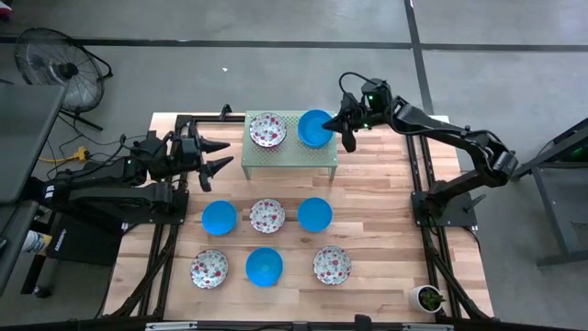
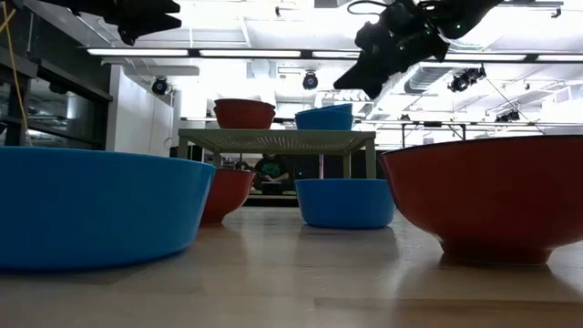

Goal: Pick & Place Mini bowls
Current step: Stack the blue bowl on top of the other blue bowl on the shelf

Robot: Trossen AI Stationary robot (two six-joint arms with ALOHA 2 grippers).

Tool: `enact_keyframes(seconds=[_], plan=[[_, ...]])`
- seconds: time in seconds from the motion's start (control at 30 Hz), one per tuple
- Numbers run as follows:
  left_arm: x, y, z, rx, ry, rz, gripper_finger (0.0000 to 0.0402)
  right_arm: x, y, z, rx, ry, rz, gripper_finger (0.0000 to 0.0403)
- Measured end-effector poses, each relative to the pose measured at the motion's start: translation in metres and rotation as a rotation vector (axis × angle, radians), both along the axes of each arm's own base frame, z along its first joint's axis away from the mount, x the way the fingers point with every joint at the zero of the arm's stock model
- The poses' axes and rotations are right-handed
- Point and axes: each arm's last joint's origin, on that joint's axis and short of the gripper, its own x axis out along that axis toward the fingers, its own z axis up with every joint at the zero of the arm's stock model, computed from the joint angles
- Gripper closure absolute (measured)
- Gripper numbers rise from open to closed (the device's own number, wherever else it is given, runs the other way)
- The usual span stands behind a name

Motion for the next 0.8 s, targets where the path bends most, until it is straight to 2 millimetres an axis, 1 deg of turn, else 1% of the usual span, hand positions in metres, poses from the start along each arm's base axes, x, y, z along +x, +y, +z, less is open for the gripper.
enact_keyframes(seconds=[0.2,0.5,0.6,0.67,0.8], plan=[[0.000,0.000,0.000,0.000,0.000,-0.002,0.0207,-0.001,-0.001,-0.001,-0.046,0.027,-0.029,0.0403],[0.000,0.000,0.000,0.000,-0.003,-0.002,0.0207,-0.013,-0.019,0.001,-0.091,0.004,-0.085,0.0403],[0.000,0.000,0.000,0.000,-0.004,-0.002,0.0207,-0.015,-0.021,0.003,-0.084,-0.021,-0.059,0.0403],[0.000,0.000,0.000,-0.001,-0.004,-0.002,0.0207,-0.012,-0.023,0.001,-0.085,-0.038,-0.024,0.0403],[0.000,0.000,0.000,0.000,-0.006,-0.002,0.0207,-0.004,-0.028,-0.011,-0.070,-0.033,0.005,0.0403]])
